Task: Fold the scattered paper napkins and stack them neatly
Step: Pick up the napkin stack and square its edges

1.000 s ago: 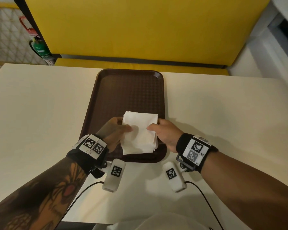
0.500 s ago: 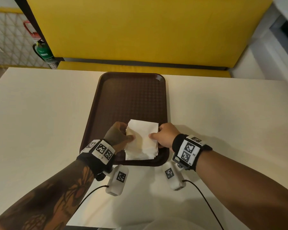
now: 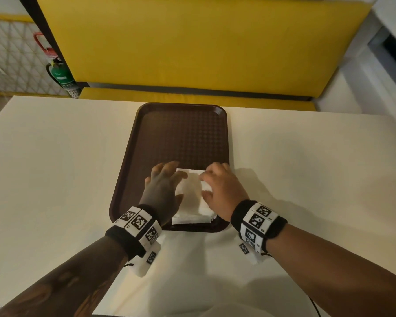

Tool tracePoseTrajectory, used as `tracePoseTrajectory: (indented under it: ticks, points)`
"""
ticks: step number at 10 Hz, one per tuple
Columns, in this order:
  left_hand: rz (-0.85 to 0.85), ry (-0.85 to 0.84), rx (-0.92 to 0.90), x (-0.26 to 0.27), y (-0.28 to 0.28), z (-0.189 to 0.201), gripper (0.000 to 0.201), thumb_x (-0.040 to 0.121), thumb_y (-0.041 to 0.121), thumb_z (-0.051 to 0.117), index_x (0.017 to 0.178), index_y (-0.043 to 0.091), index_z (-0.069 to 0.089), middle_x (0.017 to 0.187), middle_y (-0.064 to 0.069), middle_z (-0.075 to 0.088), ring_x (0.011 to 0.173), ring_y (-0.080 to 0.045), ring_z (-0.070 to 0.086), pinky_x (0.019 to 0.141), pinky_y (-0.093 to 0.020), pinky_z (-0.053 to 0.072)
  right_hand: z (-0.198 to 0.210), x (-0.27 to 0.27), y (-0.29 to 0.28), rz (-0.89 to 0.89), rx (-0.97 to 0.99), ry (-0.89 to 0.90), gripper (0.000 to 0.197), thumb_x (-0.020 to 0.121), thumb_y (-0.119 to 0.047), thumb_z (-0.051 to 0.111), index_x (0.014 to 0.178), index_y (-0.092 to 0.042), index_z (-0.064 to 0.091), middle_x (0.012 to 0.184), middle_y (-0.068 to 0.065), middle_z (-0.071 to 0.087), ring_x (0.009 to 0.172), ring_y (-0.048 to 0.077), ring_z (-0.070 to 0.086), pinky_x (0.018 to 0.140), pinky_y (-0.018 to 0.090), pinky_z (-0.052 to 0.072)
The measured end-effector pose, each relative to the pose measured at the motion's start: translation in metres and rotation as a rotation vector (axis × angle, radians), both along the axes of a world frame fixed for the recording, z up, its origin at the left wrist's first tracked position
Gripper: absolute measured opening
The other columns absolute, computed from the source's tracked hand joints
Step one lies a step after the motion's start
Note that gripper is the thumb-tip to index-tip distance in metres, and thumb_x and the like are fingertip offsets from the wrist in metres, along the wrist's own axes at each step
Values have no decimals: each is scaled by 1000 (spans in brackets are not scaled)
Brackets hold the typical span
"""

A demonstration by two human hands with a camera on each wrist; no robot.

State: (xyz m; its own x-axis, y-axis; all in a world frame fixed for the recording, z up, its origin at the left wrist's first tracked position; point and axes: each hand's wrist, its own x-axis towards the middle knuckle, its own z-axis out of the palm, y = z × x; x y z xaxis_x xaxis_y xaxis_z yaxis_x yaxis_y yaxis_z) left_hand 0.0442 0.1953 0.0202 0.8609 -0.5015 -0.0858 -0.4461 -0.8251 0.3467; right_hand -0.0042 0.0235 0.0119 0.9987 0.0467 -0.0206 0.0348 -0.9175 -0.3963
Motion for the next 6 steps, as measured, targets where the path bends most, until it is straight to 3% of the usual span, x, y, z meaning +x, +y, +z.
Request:
tracePoseTrajectory:
  ticks: [1,2,4,6]
  points:
    - [-115,-45,160,-2,-1,-1,38,90,34,57,127,34,52,151,9,30,143,-21,17,113,-49,23,-1,-5,5,104,-160,54,33,94,-39,51,116,-17,62,122,-1,55,116,21,43,95,41,43]
    - [-129,-21,216,-4,-1,-3,37,94,36,50,131,31,51,149,9,38,141,-19,26,113,-47,23,-4,-9,6,125,-194,101,38,97,-40,47,123,-16,59,130,2,52,122,22,42,100,42,40]
    - [-111,-10,203,-4,-1,-3,37,95,35,48,131,27,51,144,7,44,136,-17,35,111,-45,26,-4,-8,8,119,-176,126,40,98,-41,43,126,-16,56,134,2,50,124,21,41,104,40,39]
    - [-28,-40,82,-3,-5,4,31,91,36,53,121,26,57,131,8,54,124,-15,47,107,-43,34,0,-7,5,66,-110,66,38,97,-43,43,120,-16,58,125,1,52,116,19,44,99,38,42]
